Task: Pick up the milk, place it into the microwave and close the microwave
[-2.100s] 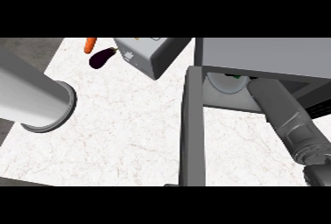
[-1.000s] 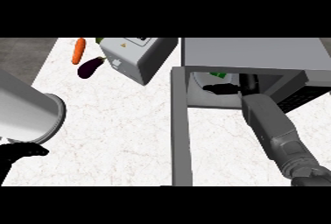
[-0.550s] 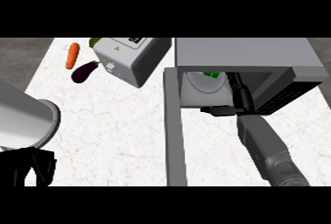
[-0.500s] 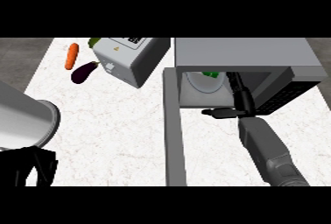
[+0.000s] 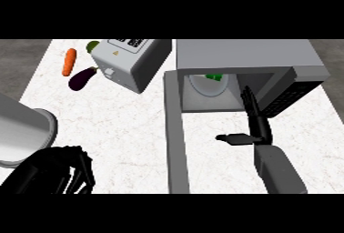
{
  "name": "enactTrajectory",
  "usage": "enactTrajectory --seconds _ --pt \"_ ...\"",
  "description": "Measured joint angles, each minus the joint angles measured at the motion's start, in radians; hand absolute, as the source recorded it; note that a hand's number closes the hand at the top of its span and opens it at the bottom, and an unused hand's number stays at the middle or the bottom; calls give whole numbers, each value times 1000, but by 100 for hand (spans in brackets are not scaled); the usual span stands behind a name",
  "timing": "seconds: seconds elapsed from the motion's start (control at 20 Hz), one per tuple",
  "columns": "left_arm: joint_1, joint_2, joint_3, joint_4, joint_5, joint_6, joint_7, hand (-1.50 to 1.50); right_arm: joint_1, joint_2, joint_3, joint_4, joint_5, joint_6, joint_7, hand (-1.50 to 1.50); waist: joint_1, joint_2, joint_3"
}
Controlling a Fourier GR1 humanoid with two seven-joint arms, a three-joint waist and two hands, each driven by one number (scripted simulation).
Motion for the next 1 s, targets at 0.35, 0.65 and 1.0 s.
enactTrajectory --seconds 0.35,0.65,1.0 --pt "-97 -1 -166 104 -170 96 -80 150 260 7 52 -278 -26 60 41 -150 -15 1 -1" --pt "-218 -1 -309 324 -297 171 -166 150 465 -13 87 -531 -58 133 80 -150 -18 6 -1" --pt "-319 1 -477 628 -405 348 -338 150 661 -76 110 -791 -81 218 102 -150 -17 8 -1"
